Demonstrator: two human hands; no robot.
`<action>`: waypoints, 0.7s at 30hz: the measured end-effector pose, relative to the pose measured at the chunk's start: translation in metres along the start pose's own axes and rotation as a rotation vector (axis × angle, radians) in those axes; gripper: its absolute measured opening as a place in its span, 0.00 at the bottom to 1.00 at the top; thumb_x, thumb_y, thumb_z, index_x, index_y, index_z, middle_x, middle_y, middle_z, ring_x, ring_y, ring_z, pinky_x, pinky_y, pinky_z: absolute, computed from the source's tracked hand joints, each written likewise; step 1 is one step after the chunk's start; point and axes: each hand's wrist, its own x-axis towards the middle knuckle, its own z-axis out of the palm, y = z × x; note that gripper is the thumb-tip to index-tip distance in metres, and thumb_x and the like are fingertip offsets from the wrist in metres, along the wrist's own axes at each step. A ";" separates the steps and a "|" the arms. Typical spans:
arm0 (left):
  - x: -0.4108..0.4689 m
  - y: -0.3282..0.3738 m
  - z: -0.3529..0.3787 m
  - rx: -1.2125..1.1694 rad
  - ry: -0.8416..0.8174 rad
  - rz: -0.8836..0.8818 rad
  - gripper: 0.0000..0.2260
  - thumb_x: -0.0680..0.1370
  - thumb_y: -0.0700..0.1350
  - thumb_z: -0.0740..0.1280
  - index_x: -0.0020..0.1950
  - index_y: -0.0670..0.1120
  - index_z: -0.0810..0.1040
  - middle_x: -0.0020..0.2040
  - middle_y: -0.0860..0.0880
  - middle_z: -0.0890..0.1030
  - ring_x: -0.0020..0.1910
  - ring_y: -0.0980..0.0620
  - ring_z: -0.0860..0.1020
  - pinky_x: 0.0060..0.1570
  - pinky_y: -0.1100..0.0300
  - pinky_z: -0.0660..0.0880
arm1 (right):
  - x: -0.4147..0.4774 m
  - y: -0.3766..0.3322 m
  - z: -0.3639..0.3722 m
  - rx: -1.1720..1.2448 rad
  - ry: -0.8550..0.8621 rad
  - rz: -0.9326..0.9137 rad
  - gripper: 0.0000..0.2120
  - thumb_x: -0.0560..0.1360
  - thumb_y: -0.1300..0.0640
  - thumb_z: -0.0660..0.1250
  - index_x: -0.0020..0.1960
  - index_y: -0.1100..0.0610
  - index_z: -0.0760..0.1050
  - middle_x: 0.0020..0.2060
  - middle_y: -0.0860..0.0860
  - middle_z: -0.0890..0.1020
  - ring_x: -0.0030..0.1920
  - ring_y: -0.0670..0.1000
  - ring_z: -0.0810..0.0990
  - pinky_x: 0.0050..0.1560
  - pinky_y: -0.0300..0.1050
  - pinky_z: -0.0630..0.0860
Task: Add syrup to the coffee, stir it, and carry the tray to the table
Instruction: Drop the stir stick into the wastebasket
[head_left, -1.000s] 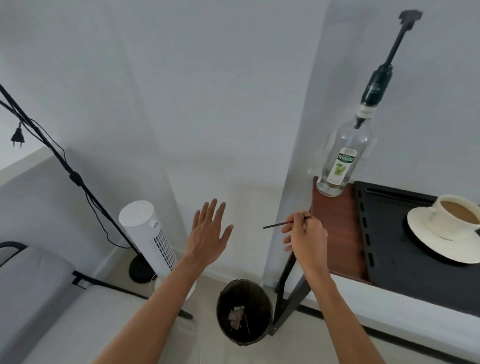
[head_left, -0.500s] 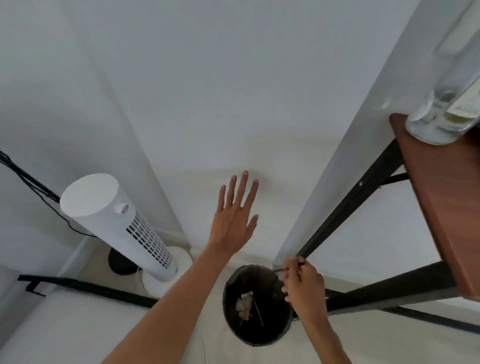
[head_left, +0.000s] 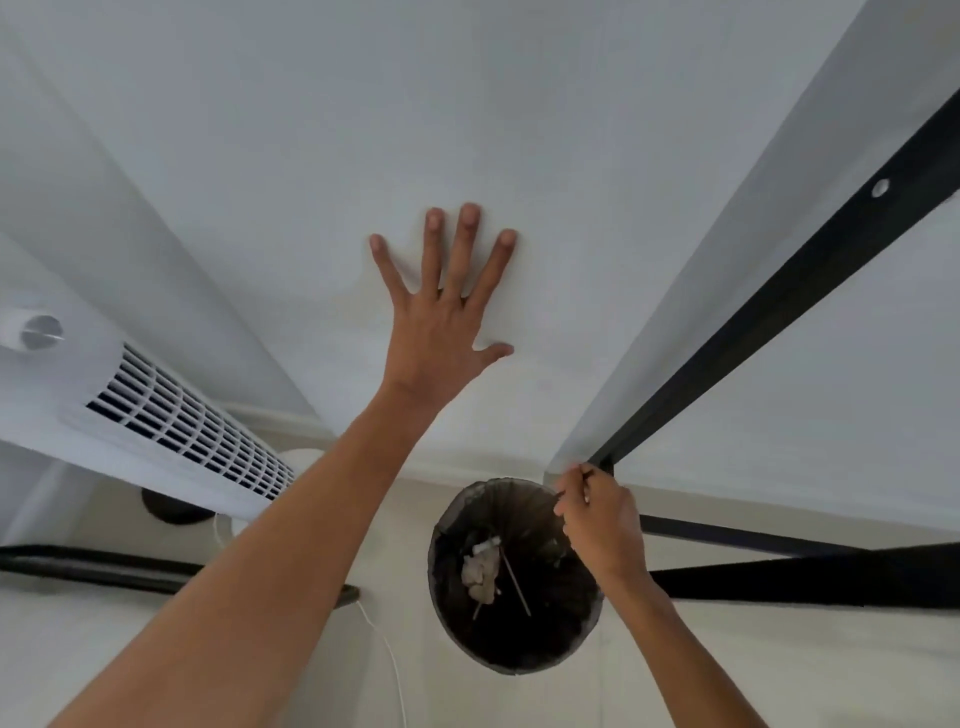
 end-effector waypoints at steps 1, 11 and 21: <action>-0.001 -0.001 0.001 0.004 0.002 -0.005 0.61 0.64 0.71 0.71 0.80 0.50 0.33 0.78 0.41 0.38 0.76 0.36 0.40 0.65 0.23 0.42 | 0.001 0.003 0.004 -0.013 0.002 0.004 0.20 0.86 0.50 0.56 0.44 0.55 0.80 0.35 0.52 0.85 0.35 0.52 0.85 0.41 0.55 0.85; -0.013 0.006 0.010 -0.034 -0.006 -0.050 0.63 0.63 0.68 0.75 0.79 0.51 0.31 0.78 0.41 0.41 0.76 0.33 0.44 0.65 0.23 0.41 | 0.003 0.050 0.050 -0.119 -0.076 0.050 0.19 0.86 0.51 0.57 0.52 0.55 0.86 0.31 0.40 0.76 0.34 0.43 0.77 0.39 0.39 0.78; -0.012 0.008 0.006 -0.018 -0.024 -0.050 0.59 0.62 0.67 0.76 0.80 0.50 0.43 0.78 0.39 0.48 0.75 0.32 0.49 0.65 0.22 0.44 | 0.005 0.069 0.068 -0.075 -0.288 0.194 0.16 0.86 0.50 0.58 0.65 0.55 0.79 0.51 0.54 0.85 0.53 0.57 0.85 0.51 0.55 0.85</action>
